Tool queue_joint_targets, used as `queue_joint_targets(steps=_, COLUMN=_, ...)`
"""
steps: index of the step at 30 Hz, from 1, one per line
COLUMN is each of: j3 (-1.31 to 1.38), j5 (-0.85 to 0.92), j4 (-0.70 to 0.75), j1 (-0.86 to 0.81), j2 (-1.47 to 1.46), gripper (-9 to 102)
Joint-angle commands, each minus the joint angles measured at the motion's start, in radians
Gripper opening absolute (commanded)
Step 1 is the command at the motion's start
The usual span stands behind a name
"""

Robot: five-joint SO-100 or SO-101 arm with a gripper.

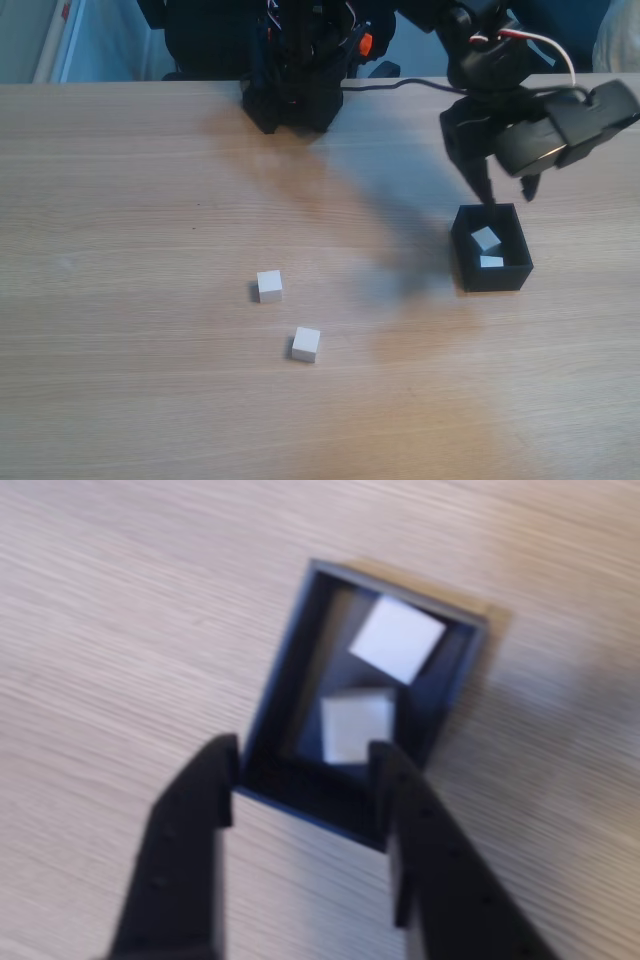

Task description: Pick blocks and place them in the box.

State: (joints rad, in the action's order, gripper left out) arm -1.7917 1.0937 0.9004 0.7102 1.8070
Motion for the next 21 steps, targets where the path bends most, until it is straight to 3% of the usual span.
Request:
queue_joint_targets(steps=1, j3=0.032, j5=0.005, j4=0.028, j1=-0.058, j2=0.057, gripper=4)
queue_joint_targets(steps=9, j3=-0.146, j5=0.058, j4=0.091, j1=-0.318, j2=0.256, gripper=4)
queue_joint_targets(steps=21, j3=-0.456, j5=0.376, j4=0.195, j1=-0.672, j2=0.468, gripper=0)
